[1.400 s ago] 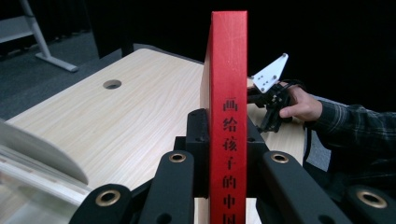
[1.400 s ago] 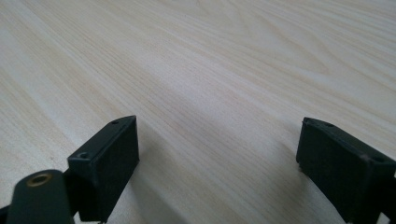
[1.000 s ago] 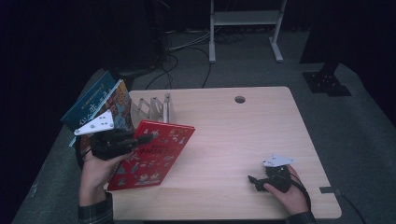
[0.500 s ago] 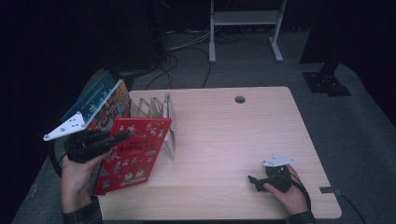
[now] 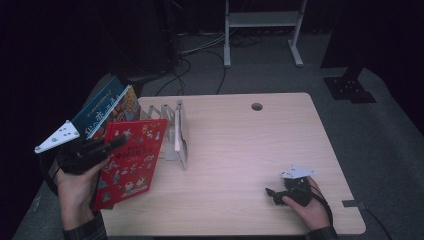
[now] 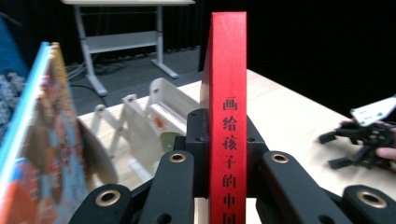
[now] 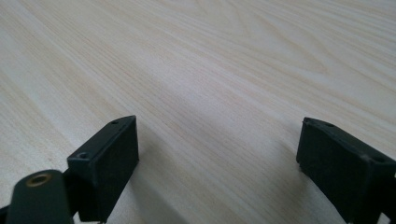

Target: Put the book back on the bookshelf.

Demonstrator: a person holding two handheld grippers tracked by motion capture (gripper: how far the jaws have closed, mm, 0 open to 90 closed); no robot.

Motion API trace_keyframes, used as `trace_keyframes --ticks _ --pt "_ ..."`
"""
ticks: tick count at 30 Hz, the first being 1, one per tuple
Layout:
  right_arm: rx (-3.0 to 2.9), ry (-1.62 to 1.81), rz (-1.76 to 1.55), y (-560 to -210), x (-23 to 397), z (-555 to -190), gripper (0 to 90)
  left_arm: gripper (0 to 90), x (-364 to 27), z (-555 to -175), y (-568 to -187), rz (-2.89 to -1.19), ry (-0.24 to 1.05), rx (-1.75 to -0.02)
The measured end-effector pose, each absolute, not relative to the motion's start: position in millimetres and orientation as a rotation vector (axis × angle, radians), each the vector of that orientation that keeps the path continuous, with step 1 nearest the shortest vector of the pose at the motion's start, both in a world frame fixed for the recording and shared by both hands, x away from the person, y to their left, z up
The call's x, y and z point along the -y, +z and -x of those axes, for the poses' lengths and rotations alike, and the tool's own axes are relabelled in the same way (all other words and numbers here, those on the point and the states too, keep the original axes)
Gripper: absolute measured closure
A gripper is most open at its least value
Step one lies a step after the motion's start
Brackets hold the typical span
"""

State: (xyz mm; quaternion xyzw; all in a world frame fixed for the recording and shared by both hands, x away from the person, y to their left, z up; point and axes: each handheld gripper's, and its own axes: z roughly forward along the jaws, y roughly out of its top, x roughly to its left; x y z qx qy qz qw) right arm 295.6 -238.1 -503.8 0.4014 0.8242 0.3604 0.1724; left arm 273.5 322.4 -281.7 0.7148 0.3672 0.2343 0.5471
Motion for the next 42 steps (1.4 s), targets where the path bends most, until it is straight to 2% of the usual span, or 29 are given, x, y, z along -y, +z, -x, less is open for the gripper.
trace_keyframes --ticks 20,42 --pt "-2.338 1.021 -1.138 -503.8 238.3 -295.8 12.0 79.7 -297.5 -295.0 -286.7 -1.621 0.756 -0.977" --pt "-2.335 1.022 -1.142 -503.8 238.3 -296.6 12.0 79.7 -286.9 -343.9 -302.8 -1.497 0.861 -1.021"
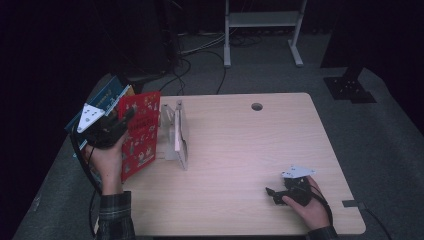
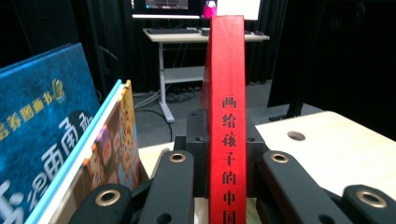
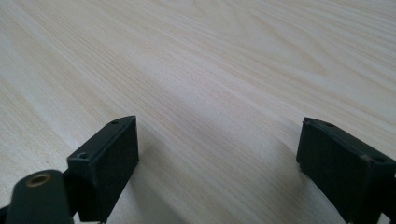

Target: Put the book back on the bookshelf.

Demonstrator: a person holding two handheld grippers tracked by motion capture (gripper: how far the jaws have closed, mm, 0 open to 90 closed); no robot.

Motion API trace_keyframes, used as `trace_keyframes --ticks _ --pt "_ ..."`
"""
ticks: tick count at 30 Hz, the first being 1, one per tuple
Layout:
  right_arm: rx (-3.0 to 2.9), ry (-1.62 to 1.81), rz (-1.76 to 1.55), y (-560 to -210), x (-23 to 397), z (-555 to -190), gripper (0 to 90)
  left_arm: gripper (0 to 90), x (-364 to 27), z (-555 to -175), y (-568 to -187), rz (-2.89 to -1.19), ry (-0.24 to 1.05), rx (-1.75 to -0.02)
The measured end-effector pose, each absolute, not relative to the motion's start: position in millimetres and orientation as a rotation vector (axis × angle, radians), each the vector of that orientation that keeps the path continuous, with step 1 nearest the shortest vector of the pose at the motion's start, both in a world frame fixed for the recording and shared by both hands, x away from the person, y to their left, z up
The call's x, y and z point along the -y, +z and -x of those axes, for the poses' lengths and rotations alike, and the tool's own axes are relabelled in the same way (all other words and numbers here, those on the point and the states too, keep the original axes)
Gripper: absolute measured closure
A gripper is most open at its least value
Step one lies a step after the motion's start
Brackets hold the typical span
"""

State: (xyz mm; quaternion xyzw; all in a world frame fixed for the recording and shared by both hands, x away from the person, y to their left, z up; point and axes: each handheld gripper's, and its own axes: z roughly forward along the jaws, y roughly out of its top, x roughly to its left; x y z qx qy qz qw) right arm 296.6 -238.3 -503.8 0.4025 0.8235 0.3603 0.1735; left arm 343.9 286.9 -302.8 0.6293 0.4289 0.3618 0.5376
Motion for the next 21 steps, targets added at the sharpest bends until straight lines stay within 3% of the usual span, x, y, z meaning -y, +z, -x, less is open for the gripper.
trace_keyframes --ticks 21 --pt "-2.335 1.023 -1.144 -503.8 238.2 -296.5 12.0 79.7 -274.2 -386.4 -321.0 -1.392 0.956 -1.021"
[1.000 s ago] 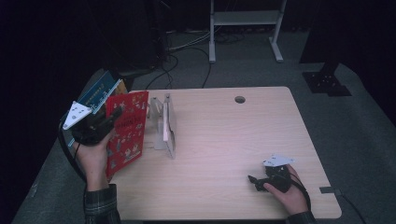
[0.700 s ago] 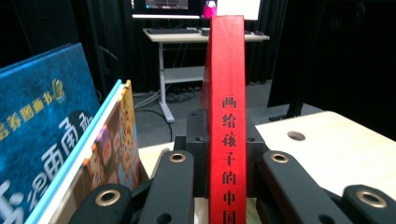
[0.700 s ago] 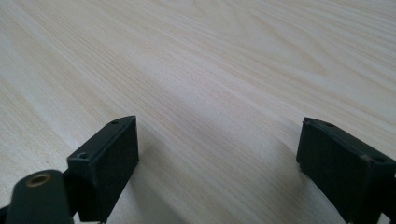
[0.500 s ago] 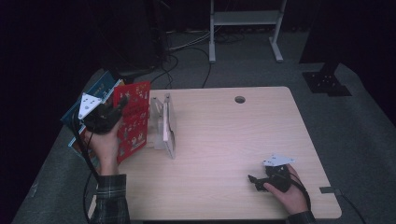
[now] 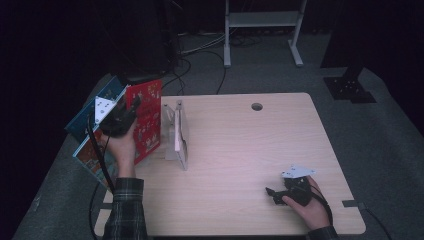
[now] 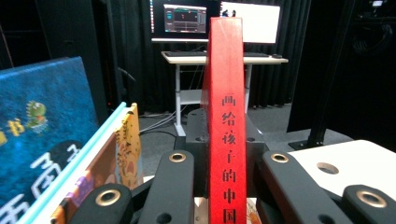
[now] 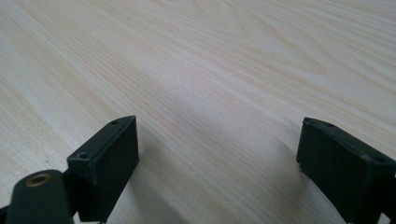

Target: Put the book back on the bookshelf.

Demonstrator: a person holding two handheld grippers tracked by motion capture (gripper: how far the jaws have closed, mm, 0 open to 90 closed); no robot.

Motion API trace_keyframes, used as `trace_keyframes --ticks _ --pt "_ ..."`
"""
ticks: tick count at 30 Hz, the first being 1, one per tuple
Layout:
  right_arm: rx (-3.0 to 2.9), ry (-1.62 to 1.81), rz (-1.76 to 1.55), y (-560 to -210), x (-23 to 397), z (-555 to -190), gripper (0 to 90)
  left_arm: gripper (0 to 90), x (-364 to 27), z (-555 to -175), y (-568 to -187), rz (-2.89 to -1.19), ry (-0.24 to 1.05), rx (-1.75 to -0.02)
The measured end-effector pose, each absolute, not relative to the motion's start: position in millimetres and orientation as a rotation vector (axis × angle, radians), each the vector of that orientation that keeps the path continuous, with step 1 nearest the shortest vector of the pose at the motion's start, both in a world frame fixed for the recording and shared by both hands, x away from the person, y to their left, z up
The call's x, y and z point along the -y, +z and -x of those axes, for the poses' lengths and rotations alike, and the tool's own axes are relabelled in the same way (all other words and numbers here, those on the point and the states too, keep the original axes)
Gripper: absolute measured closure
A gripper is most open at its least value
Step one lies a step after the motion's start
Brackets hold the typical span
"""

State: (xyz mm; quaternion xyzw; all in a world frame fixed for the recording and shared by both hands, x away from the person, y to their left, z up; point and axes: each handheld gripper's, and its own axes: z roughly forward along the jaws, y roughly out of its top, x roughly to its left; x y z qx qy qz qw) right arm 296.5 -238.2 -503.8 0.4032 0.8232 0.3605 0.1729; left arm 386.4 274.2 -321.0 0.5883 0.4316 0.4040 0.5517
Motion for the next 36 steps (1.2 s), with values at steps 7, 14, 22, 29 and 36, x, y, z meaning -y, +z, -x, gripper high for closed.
trace_keyframes --ticks 7,14,22,29,36 --pt "-2.335 1.021 -1.141 -503.8 238.3 -296.6 12.0 79.7 -274.3 -392.9 -332.1 -1.379 0.937 -1.026" --pt "-2.335 1.022 -1.141 -503.8 238.3 -296.6 12.0 79.7 -278.3 -390.3 -338.5 -1.372 0.936 -1.029" --pt "-2.336 1.02 -1.14 -503.8 238.3 -296.5 12.0 79.7 -285.8 -375.6 -341.2 -1.382 0.934 -1.033" --pt "-2.336 1.02 -1.14 -503.8 238.3 -296.5 12.0 79.7 -286.1 -368.0 -344.0 -1.4 0.927 -1.032" --pt "-2.336 1.02 -1.14 -503.7 238.3 -296.5 12.0 79.6 -283.7 -366.8 -348.9 -1.432 0.907 -1.051"
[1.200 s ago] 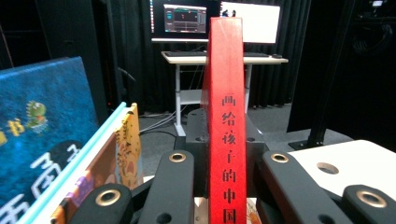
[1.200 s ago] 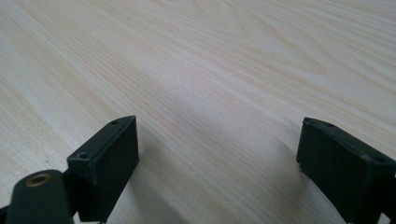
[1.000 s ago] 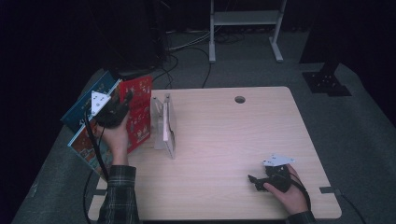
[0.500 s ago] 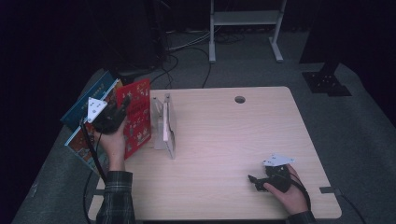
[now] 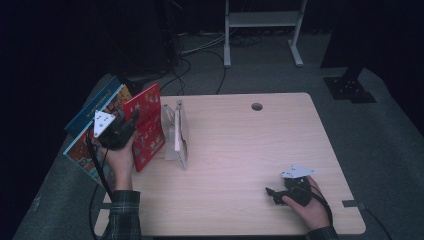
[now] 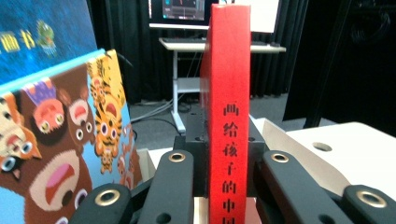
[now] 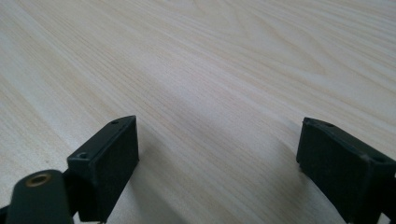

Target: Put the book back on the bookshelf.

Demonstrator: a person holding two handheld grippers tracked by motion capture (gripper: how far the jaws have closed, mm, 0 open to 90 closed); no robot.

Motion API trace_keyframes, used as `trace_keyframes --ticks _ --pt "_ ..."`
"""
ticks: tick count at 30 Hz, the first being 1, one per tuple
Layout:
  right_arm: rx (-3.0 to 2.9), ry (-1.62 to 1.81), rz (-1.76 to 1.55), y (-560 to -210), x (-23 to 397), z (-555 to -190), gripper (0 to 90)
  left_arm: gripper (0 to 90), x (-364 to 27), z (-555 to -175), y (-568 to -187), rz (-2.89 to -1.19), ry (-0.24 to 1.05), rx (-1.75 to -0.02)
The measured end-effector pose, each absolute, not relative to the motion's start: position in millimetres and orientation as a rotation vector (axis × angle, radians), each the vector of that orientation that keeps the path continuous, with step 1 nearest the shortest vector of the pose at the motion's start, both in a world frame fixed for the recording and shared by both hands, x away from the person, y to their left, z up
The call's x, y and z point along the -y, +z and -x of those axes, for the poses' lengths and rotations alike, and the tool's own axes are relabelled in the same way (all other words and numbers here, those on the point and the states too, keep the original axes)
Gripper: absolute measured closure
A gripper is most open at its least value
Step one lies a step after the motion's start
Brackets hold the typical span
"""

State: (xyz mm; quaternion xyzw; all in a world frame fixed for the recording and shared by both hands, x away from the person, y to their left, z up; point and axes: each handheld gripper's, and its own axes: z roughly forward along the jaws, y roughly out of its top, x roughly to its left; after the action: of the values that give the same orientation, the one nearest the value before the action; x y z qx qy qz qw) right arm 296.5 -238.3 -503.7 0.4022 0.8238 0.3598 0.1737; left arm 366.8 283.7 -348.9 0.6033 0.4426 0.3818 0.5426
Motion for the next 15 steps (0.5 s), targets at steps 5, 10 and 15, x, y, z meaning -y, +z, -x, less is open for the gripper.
trace_keyframes --ticks 5,10,15 --pt "-2.336 1.02 -1.14 -503.8 238.3 -296.6 12.0 79.5 -283.9 -366.6 -360.5 -1.462 0.901 -1.076" --pt "-2.335 1.022 -1.144 -503.8 238.1 -297.1 11.9 79.2 -288.4 -362.4 -370.1 -1.481 0.882 -1.108" --pt "-2.335 1.025 -1.144 -503.8 237.7 -298.1 11.9 79.1 -296.6 -356.8 -373.4 -1.474 0.863 -1.122"
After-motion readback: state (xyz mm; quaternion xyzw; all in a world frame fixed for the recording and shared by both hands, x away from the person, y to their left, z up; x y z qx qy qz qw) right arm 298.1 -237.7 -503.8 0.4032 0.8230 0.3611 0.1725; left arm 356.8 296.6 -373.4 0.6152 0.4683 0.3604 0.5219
